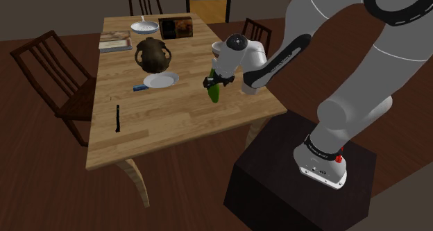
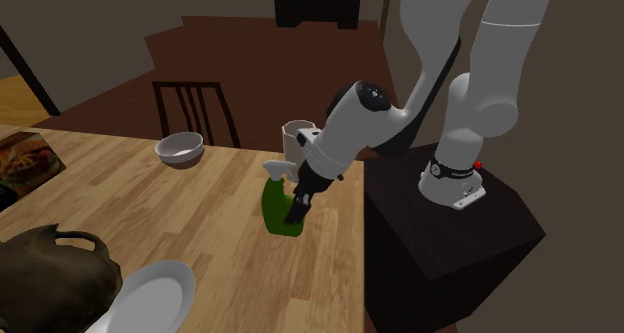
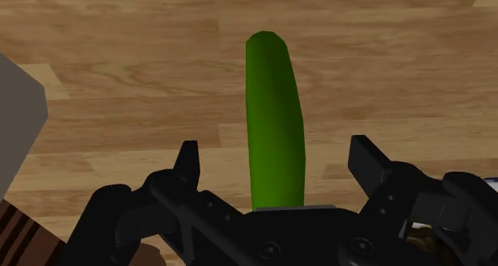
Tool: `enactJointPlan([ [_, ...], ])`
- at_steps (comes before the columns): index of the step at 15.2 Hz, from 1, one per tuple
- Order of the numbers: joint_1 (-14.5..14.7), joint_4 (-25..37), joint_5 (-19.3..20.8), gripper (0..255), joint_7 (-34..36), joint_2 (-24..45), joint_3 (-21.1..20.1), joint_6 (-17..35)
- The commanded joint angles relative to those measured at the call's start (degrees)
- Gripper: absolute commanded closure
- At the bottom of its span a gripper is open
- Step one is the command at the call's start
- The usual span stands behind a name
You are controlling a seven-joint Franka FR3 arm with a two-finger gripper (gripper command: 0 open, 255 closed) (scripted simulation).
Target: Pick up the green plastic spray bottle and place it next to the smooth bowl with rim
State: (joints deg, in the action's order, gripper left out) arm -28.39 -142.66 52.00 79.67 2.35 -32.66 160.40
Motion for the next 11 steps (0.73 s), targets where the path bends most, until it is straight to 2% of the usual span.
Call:
enactJointPlan([
  [1,0.03,1.17,3.23,0,2.34,1.96,0.43,-0.15],
  [8,0.08,1.16,3.19,0,2.31,1.94,0.48,-0.14],
  [9,0.08,1.16,3.19,255,2.31,1.94,0.48,-0.14],
  [11,0.08,1.16,3.19,255,2.31,1.94,0.48,-0.14],
])
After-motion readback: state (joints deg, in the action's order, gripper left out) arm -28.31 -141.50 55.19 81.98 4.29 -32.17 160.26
